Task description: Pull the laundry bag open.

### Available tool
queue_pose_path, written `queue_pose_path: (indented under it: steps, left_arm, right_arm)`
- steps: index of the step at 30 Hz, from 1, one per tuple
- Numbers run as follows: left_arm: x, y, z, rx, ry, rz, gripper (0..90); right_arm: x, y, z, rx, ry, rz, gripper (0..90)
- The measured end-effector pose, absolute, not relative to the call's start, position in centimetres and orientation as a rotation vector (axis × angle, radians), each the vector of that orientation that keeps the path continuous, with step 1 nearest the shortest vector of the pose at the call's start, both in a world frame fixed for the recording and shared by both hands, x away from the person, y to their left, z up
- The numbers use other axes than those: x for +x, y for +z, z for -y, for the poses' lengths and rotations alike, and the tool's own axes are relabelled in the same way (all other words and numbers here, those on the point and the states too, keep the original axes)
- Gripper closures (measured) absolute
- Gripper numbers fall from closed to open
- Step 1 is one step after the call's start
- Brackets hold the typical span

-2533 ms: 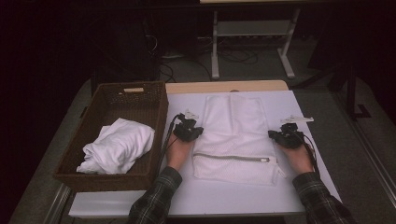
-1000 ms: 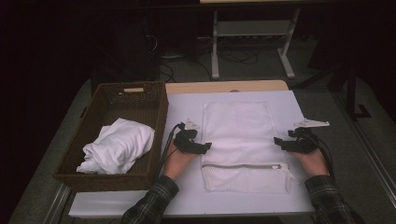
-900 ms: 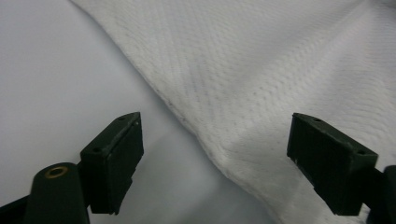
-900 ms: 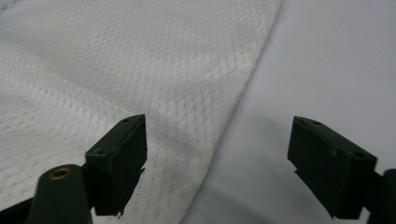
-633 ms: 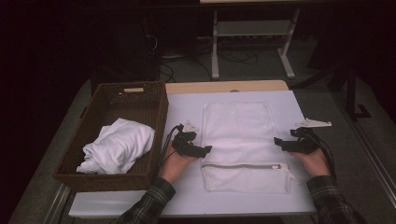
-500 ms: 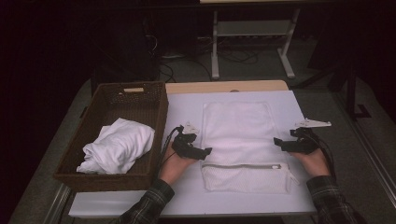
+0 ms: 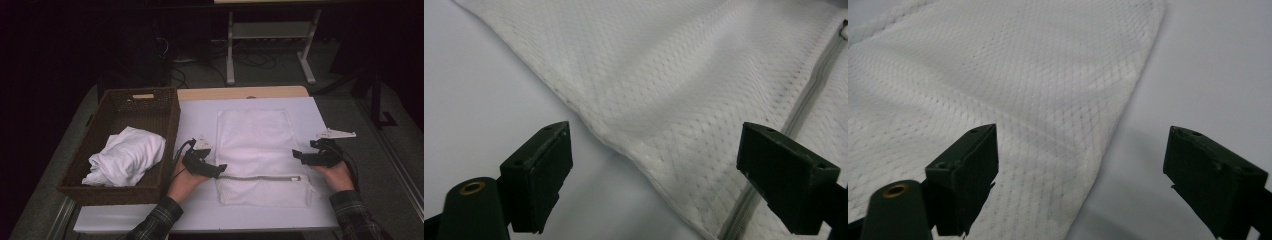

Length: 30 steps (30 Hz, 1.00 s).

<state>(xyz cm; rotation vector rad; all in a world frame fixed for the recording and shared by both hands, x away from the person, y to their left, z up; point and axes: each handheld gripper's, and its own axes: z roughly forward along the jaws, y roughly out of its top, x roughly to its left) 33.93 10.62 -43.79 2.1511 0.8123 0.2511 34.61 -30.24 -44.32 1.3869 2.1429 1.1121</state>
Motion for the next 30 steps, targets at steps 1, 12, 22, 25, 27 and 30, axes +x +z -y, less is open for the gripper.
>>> queue_pose_path:
  steps: [1,12,22,25,27,30]
  left_arm:
    - [33.8,-43.8,-10.6,2.164,0.253,-0.8,13.8]
    - [32.3,-43.5,-11.3,2.157,0.239,-0.761,13.4]
    - [30.4,-43.1,-12.5,2.109,0.209,-0.779,13.4]
    - [30.2,-43.3,-12.4,2.118,0.192,-0.781,13.3]
    - [29.9,-43.4,-12.4,2.119,0.187,-0.778,13.1]
    - [29.2,-43.3,-12.6,2.121,0.162,-0.765,12.9]
  right_arm:
    - [34.5,-44.3,30.2,1.387,1.111,-2.148,13.6]
    - [32.9,-44.0,30.1,1.377,1.12,-2.153,13.6]
    - [30.2,-43.6,31.5,1.386,1.147,-2.131,13.4]
    - [29.9,-43.6,31.6,1.384,1.15,-2.132,13.4]
    - [29.6,-43.6,31.5,1.383,1.148,-2.138,13.4]
    - [29.2,-43.6,31.3,1.375,1.159,-2.147,13.5]
